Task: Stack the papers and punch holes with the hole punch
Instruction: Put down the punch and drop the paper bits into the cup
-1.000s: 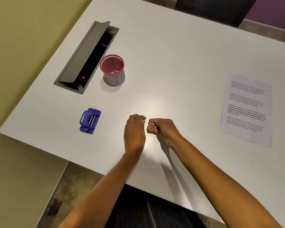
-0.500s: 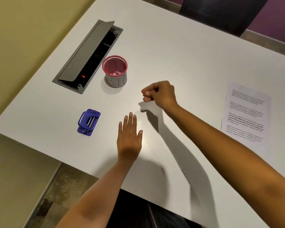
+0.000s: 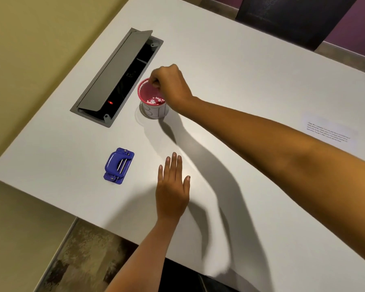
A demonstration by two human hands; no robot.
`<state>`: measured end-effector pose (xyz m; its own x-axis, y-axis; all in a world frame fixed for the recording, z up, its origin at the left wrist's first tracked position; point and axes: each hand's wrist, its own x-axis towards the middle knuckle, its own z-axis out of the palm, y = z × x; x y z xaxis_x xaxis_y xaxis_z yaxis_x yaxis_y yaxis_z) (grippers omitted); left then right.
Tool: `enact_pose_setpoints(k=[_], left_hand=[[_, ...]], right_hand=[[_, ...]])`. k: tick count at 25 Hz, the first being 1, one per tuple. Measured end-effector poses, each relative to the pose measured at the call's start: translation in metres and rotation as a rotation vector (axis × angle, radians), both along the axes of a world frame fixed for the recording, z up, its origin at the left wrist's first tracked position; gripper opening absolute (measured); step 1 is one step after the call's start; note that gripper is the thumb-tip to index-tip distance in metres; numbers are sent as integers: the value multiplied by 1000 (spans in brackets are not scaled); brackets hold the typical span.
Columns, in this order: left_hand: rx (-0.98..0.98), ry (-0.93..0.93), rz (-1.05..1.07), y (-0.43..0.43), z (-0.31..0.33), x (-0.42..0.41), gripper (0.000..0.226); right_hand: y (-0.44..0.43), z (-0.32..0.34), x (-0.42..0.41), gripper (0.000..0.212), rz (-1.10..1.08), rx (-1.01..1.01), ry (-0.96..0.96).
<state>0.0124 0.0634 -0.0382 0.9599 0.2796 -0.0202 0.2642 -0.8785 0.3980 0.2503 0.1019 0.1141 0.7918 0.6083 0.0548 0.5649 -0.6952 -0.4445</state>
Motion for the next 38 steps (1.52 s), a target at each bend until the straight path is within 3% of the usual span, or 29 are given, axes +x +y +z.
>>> enact_pose_setpoints(k=[6,14,19,25,29,35,38], left_hand=[[44,22,4,0,-1,-1,58],[34,27,6,0,0,0,57],[33,49,5,-1,1,0,57],[38,60,-1,-1,2,0,57],[43,52,-3,-1,1,1,56],[57,54,-3,-1,2,1,57],[79,62,-1,-1,0,0,57]], right_hand=[[16,-19,-2,23,80,-124,-28],[8,-20,-6,23,65,32,-125],[11,-16,-3,27,50,-74,-108],[8,-10,-8,16,59,-14,-164],[8,-10,-9,21,101,-92,-183],[-2,-5,-21,30,30,103,-143],[-19,-3,-31,25,-67,276,-174]])
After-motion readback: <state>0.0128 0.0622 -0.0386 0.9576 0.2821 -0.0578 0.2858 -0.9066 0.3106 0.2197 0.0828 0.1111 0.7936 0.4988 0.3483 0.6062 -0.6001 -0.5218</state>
